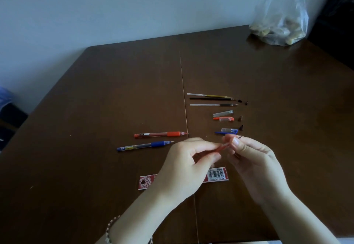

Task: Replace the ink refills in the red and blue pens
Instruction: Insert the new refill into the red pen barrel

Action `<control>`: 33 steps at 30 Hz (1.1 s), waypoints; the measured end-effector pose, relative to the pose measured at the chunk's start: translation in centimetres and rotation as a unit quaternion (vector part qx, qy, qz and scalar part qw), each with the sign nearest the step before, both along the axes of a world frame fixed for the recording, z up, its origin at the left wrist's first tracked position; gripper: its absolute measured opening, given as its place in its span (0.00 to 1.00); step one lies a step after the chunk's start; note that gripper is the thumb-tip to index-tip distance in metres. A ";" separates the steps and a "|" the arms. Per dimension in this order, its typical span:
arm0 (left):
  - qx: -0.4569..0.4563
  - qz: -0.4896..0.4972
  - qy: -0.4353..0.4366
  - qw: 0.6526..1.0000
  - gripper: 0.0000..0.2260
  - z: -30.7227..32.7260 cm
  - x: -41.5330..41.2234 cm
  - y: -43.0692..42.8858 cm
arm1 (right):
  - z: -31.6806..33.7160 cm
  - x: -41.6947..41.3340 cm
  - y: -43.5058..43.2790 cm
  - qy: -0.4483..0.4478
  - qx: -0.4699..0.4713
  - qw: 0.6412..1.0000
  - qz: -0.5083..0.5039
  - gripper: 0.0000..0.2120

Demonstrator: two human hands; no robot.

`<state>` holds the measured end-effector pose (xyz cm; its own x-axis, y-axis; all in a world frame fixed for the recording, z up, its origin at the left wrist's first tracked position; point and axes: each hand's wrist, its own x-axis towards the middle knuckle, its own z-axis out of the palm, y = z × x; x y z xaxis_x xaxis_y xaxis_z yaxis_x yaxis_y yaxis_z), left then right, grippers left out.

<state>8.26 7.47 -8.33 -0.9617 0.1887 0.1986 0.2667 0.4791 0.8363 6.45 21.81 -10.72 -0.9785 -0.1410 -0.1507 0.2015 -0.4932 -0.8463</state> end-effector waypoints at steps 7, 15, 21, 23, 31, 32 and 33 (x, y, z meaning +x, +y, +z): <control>-0.091 0.080 0.175 0.977 0.08 -0.3 -0.5 1.2 | 0.3 -0.5 -0.8 -0.011 -0.035 0.998 -0.060 0.07; -0.115 0.137 0.068 0.982 0.10 -0.7 -2.1 -0.8 | 2.2 -5.0 1.0 0.049 0.336 0.940 0.023 0.12; -0.149 0.168 0.045 0.973 0.11 -0.7 -1.9 -2.7 | 3.6 -13.1 2.2 0.236 0.672 0.700 0.052 0.11; -0.158 0.169 0.044 0.972 0.11 -0.8 -1.8 -3.1 | 3.0 -14.8 1.9 0.233 0.713 0.647 0.134 0.14; -0.168 0.179 0.035 0.969 0.10 -0.8 -1.4 -4.2 | 1.3 -15.8 2.1 0.233 0.734 0.602 0.211 0.08; -0.168 0.177 0.029 0.969 0.10 -0.9 -1.4 -4.2 | 1.2 -15.7 2.3 0.236 0.732 0.604 0.210 0.09; -0.168 0.176 0.024 0.970 0.10 -1.0 -1.4 -4.2 | 1.2 -15.6 2.6 0.235 0.729 0.607 0.210 0.10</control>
